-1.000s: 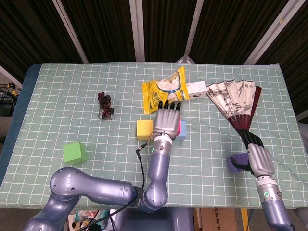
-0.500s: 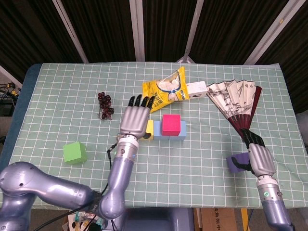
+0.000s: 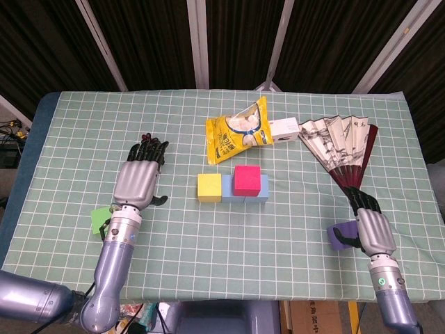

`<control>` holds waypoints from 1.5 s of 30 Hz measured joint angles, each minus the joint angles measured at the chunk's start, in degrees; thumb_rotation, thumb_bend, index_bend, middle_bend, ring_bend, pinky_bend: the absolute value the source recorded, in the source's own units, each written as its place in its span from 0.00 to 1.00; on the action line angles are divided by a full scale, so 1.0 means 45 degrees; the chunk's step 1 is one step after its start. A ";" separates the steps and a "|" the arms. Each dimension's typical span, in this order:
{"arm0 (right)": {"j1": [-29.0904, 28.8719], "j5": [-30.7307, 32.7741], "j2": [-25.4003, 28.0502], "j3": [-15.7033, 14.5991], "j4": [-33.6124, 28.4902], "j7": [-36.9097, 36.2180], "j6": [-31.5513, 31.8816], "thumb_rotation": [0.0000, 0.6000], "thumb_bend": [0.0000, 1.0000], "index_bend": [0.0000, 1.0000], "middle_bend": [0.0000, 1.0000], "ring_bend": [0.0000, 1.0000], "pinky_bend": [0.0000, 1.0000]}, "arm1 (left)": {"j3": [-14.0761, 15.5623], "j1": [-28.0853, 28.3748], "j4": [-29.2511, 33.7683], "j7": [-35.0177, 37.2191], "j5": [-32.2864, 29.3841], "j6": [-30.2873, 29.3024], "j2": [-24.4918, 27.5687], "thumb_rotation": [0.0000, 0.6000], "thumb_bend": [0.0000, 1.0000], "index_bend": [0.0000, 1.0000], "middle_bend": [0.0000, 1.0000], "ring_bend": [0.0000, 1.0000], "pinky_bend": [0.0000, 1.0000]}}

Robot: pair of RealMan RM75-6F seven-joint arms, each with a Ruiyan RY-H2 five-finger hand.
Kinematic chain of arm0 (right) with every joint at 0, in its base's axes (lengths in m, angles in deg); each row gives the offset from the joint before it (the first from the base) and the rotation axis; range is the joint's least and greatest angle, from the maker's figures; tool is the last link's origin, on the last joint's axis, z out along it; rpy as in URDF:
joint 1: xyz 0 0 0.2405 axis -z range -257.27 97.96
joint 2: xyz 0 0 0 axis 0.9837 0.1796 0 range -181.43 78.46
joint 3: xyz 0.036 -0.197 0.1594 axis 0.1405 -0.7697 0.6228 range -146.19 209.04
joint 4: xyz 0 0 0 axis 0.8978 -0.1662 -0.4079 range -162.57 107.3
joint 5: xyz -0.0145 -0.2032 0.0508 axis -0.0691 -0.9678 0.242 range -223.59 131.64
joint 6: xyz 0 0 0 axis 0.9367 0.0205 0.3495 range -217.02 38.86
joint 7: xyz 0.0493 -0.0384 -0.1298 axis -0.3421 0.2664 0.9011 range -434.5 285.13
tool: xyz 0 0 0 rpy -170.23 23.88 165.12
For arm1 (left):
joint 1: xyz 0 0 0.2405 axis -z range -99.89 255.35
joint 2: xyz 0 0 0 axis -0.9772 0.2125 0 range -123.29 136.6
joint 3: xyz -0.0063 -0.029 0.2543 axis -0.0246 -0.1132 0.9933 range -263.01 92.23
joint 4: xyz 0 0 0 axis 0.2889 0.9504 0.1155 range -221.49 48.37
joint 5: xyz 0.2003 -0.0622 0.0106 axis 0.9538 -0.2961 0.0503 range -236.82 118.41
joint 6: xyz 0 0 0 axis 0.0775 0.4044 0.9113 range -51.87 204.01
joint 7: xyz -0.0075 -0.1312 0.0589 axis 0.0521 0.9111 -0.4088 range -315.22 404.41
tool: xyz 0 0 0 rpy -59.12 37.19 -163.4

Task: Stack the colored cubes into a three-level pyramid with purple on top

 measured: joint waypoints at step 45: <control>0.0070 -0.0140 -0.0080 -0.0016 -0.0075 -0.0050 -0.0047 1.00 0.34 0.00 0.06 0.00 0.00 | 0.4040 -0.4345 -0.1792 0.2765 0.1222 0.2498 0.1590 1.00 0.17 0.00 0.18 0.00 0.00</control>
